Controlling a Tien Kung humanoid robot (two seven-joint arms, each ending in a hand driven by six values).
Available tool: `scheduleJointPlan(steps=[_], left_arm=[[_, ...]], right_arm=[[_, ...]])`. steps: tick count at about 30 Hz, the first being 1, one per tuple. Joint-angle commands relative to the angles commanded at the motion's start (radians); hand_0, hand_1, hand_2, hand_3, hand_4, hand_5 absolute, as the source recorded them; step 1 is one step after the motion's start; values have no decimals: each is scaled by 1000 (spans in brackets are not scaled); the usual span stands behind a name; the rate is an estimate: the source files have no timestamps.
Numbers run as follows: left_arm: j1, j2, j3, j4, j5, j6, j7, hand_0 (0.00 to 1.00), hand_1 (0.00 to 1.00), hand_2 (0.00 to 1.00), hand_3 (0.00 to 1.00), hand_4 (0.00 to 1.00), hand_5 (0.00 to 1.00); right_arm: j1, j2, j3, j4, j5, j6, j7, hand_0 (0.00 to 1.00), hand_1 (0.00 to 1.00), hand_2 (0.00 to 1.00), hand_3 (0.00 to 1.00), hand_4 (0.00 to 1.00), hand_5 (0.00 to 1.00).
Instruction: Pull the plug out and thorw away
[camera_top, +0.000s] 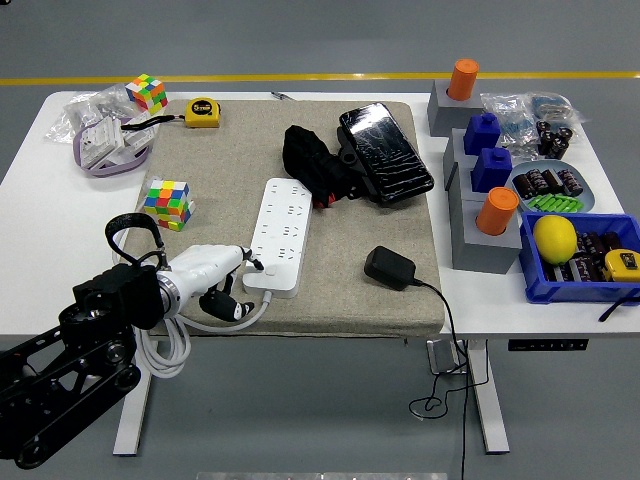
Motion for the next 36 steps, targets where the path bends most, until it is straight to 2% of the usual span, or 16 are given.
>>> scheduleJointPlan(steps=[1,2,8,13,20,29,36], left_arm=[[1,1,1,-5,-5,-4,5,103,64,159,805,658,2],[2,2,2,-9,-9,-6,9,93,74,149,869,665,2],[3,1,6,-21,-12,5,1,87,69,142,871,668,2],[-4,-4,10,-28,-9,35,-28,87,69,142,871,668,2],[-24,-13,43,8,-19,15,-10,85,65,139,867,664,2],[-36,-23,58,57,-10,12,-7,85,65,138,861,663,2],[-30,-17,19,13,-15,22,-23,85,65,138,854,663,2]], right_arm=[[0,0,-1,0,0,0,0,568,649,671,572,970,514],[0,-1,-1,0,1,0,0,569,649,671,572,970,515],[1,-1,-6,1,3,0,0,568,649,671,572,970,515],[-1,0,-9,-1,2,1,-1,568,649,671,572,970,515],[1,-2,-12,0,4,0,-1,569,649,672,572,970,515],[0,-2,-11,-1,3,1,-1,569,649,672,572,970,515],[-3,-1,-8,-1,2,1,-1,569,649,671,572,970,515]])
